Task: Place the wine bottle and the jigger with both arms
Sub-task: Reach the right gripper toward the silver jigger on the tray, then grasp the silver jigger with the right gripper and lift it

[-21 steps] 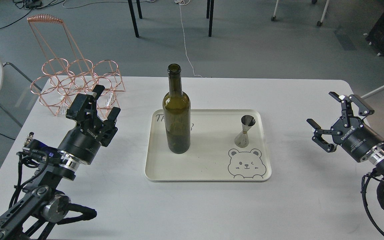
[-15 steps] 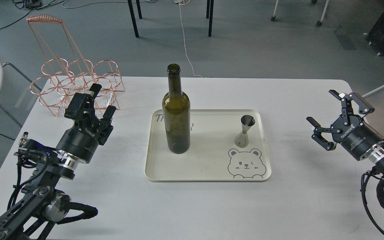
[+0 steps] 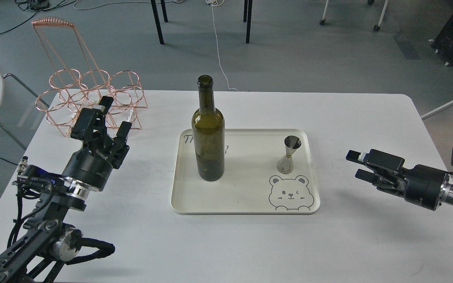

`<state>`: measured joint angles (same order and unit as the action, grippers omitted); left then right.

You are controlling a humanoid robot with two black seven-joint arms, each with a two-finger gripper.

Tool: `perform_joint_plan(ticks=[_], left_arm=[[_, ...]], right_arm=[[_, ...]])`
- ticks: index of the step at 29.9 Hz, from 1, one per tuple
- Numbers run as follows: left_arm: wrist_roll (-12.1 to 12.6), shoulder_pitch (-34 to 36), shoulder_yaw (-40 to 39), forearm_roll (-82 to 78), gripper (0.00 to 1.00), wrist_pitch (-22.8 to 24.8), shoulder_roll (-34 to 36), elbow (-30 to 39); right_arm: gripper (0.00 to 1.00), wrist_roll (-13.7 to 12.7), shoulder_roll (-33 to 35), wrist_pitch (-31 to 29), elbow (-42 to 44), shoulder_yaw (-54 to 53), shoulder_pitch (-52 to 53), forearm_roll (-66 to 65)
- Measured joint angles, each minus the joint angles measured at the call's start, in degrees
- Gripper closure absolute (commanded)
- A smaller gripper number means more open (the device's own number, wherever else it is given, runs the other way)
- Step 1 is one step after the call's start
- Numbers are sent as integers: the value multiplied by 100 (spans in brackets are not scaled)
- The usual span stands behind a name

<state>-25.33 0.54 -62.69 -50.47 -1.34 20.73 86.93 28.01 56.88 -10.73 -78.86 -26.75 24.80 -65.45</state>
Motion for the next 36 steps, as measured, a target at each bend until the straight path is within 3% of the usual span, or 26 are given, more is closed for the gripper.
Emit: perform_joint_plan(ticks=[5,8,10,16,24,36], left_arm=[[-65,0,-5,1,2,-5,-19,7],[-74,-4,-1,-3,2,-7,-24,8],[-74,-8,1,-5,2,-9,-24,8],[-74,-10,-4,-7,2,-8,-10,9],[-74,-19,-24,-12,2,-7,-34,9],[-85,-93,-83,-15,2,-6,-30,47]], right_arm=[[2,0,-734,2401,479,299,-45,-1384],[2,0,-1361,3397,983,418,-22,-2022],[2,0,-1678,3715,1319,441,-6,-2409],[2,0,-2472,3871,2238,505,-6,-3213],[2,0,-3130,3874,2611,582,154,-3992],[4,-1,-3405,3874,3146,584,672,-4309]])
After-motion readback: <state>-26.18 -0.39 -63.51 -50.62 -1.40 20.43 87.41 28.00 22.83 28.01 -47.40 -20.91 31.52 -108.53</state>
